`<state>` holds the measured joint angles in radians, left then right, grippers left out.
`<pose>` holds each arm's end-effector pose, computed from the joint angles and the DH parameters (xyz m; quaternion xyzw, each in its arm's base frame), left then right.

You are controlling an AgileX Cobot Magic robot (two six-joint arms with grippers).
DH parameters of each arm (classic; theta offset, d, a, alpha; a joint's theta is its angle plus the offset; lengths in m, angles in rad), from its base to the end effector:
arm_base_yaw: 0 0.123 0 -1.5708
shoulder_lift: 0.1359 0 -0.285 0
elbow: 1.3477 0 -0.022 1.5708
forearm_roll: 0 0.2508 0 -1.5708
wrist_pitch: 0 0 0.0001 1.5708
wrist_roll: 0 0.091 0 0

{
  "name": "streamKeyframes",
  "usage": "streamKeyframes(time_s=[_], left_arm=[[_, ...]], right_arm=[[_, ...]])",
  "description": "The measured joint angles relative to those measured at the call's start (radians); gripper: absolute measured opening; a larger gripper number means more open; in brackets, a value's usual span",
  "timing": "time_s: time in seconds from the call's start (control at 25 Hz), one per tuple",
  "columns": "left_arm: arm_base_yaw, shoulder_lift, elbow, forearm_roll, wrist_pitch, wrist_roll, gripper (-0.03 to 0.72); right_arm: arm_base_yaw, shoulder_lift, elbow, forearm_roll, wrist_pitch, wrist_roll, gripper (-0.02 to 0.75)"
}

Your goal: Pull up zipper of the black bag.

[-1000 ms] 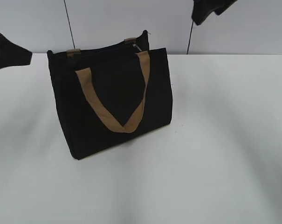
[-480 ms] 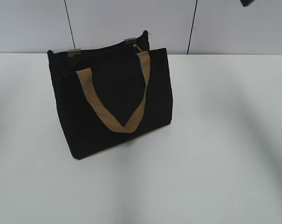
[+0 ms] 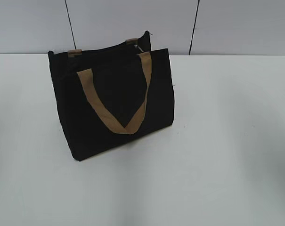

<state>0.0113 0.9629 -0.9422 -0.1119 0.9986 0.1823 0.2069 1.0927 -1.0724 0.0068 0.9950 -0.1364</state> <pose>0.1734 -0.0066 0.3428 0.0670 0.9457 -0.0236 0.3172 0.2031 0.0432 0.3573 -0.1612 0.9350 0.0144 0.3155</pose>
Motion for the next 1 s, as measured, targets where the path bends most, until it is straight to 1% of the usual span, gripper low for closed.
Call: streamKeyframes(time_s=[0.12,0.24,0.28,0.44,0.56,0.72,1.0], left_arm=[[0.0,-0.166,0.12,-0.022,-0.004,0.0,0.53],[0.0,-0.316,0.204,-0.044,-0.003,0.0,0.53],[0.0,-0.358,0.227,-0.045,-0.002,0.0,0.53],[0.0,-0.498,0.297,-0.078,0.02,0.0,0.53],[0.0,-0.575,0.339,-0.103,0.06,0.0,0.53],[0.0,-0.66,0.375,-0.103,0.106,0.0,0.523],[0.0,-0.778,0.392,-0.074,0.081,0.007,0.493]], right_arm=[[0.0,-0.141,0.179,0.028,-0.051,0.0,0.442],[0.0,-0.275,0.343,0.053,-0.083,0.0,0.442],[0.0,-0.338,0.393,0.056,-0.083,0.0,0.442],[0.0,-0.461,0.535,0.062,-0.083,0.0,0.442],[0.0,-0.541,0.584,0.066,-0.07,0.0,0.442],[0.0,-0.622,0.587,0.069,-0.062,0.0,0.442],[0.0,-0.734,0.589,0.07,0.063,-0.018,0.442]])
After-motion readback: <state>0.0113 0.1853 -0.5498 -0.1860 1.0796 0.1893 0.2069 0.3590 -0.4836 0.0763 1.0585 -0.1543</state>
